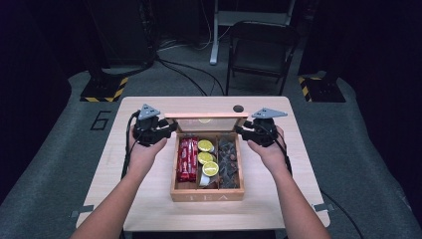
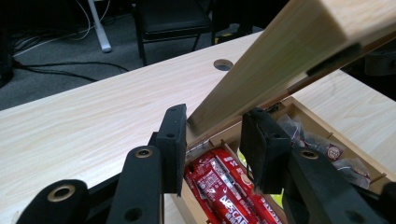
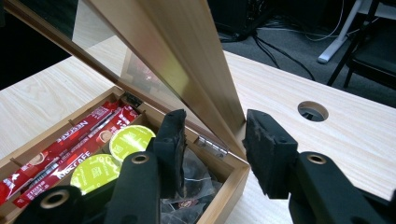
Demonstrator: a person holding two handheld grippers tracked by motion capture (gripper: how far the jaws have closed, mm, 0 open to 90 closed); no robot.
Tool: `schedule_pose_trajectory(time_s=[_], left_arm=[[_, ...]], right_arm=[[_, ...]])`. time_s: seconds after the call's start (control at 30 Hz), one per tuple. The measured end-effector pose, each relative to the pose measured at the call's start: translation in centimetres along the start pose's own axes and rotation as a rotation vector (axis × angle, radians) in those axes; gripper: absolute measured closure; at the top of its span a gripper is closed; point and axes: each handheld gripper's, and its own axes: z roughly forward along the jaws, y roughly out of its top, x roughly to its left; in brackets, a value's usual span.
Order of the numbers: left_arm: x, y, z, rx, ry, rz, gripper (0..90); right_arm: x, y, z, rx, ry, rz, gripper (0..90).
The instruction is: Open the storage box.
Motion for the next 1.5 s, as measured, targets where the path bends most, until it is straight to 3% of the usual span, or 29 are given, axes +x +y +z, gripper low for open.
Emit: schedule_pose_trajectory(time_s=[0.27,0.5,0.6,0.73,1.0,1.37,1.5], left_arm=[[0.0,-0.7,-0.1,-0.03,-0.016,-0.049,60.2],[-0.4,-2.2,0.0,-0.011,-0.005,-0.04,55.9],[-0.4,-3.8,0.3,-0.015,-0.015,-0.097,55.4],[-0.3,-5.3,0.7,0.009,-0.029,-0.13,55.5],[-1.4,-7.2,1.6,0.034,-0.016,-0.135,55.6],[-3.3,-9.3,4.0,0.08,-0.004,-0.16,54.2],[-3.8,-9.7,4.8,0.113,-0.004,-0.139,52.2]], right_arm=[[-0.5,-0.1,0.3,-0.002,0.025,0.03,59.9],[-0.4,-0.1,0.3,0.004,0.017,0.018,60.1],[-0.4,-0.1,0.3,0.003,0.016,0.02,60.1],[-0.4,-0.1,0.4,-0.001,0.015,0.024,60.1],[-0.4,-0.1,0.4,-0.003,0.019,0.026,60.0],[-0.4,-0.1,0.3,0.0,0.02,0.028,60.0],[-0.5,-0.1,0.3,-0.003,0.024,0.028,59.9]])
